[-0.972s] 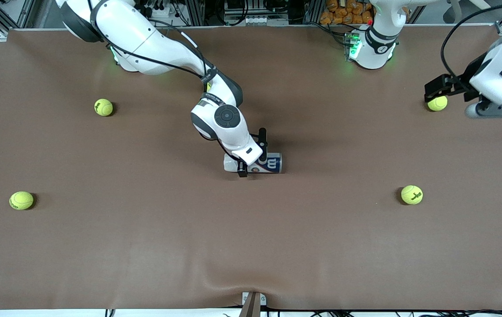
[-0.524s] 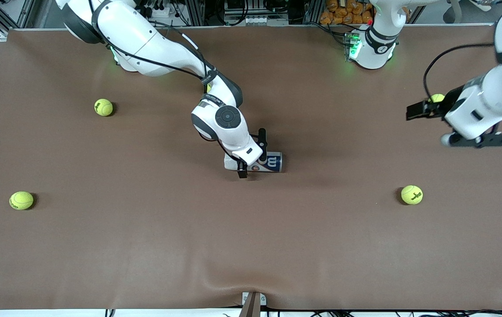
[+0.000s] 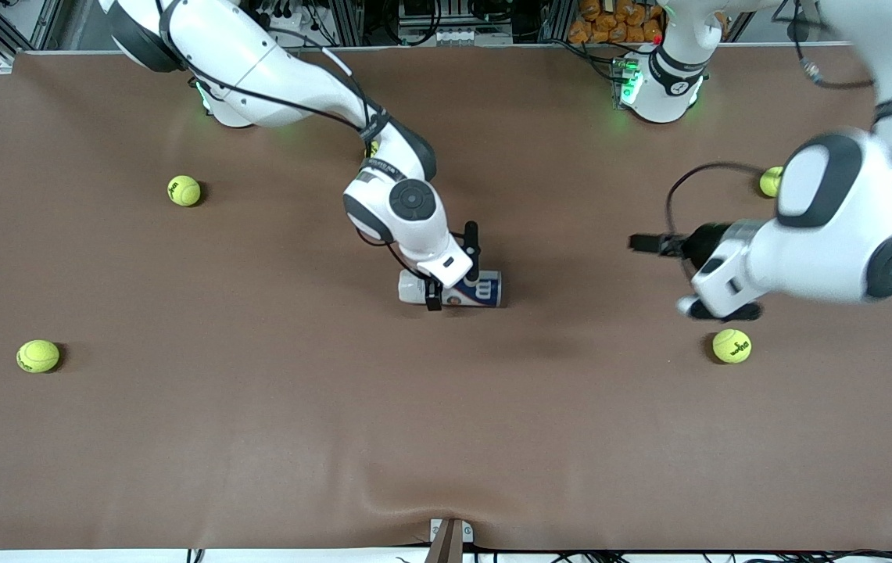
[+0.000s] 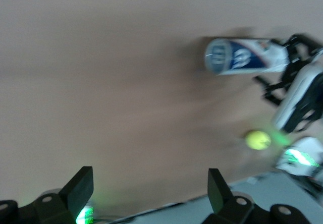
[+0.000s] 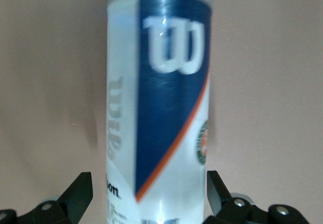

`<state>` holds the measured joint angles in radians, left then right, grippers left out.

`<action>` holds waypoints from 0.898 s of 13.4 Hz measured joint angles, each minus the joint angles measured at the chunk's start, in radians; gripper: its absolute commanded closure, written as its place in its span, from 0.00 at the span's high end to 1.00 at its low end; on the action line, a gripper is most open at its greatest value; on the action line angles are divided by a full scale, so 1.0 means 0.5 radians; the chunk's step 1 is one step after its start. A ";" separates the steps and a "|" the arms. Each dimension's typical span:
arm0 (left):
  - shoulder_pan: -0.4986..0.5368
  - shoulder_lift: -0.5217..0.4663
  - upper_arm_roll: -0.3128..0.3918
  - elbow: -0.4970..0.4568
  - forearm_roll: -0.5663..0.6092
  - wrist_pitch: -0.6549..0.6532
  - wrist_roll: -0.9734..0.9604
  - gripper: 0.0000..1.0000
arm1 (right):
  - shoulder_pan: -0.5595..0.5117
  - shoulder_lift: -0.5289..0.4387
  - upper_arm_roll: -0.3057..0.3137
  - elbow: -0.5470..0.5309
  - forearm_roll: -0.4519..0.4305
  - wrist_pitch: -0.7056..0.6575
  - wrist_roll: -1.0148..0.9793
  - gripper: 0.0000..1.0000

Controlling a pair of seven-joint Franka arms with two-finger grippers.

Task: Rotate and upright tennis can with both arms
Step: 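Open the right gripper off the can while the left gripper approaches it, then grasp the can's end with the left gripper while the right gripper withdraws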

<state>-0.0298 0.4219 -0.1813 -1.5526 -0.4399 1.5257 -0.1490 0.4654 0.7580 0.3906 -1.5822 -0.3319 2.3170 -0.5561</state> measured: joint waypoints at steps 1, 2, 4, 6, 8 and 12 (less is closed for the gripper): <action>-0.006 0.087 0.000 -0.009 -0.153 0.047 0.000 1.00 | 0.001 -0.021 0.031 0.010 0.000 -0.058 0.066 1.00; -0.012 0.161 -0.001 -0.021 -0.282 0.095 0.000 1.00 | 0.000 -0.040 0.050 0.014 0.000 -0.082 0.106 1.00; -0.036 0.271 -0.001 -0.059 -0.475 0.187 0.000 1.00 | -0.021 -0.052 0.064 0.028 0.000 -0.097 0.131 1.00; -0.073 0.345 -0.002 -0.109 -0.611 0.263 0.001 1.00 | -0.103 -0.051 0.116 0.030 0.000 -0.100 0.133 1.00; -0.100 0.400 -0.002 -0.180 -0.688 0.313 0.001 0.97 | -0.212 -0.052 0.190 0.030 0.000 -0.114 0.133 1.00; -0.077 0.442 0.007 -0.435 -0.895 0.342 0.306 0.97 | -0.342 -0.052 0.249 0.031 0.000 -0.125 0.134 1.00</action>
<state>-0.0682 0.6430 -0.1777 -1.7703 -0.8877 1.6969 0.0039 0.2946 0.7322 0.5150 -1.5666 -0.3319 2.2546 -0.4891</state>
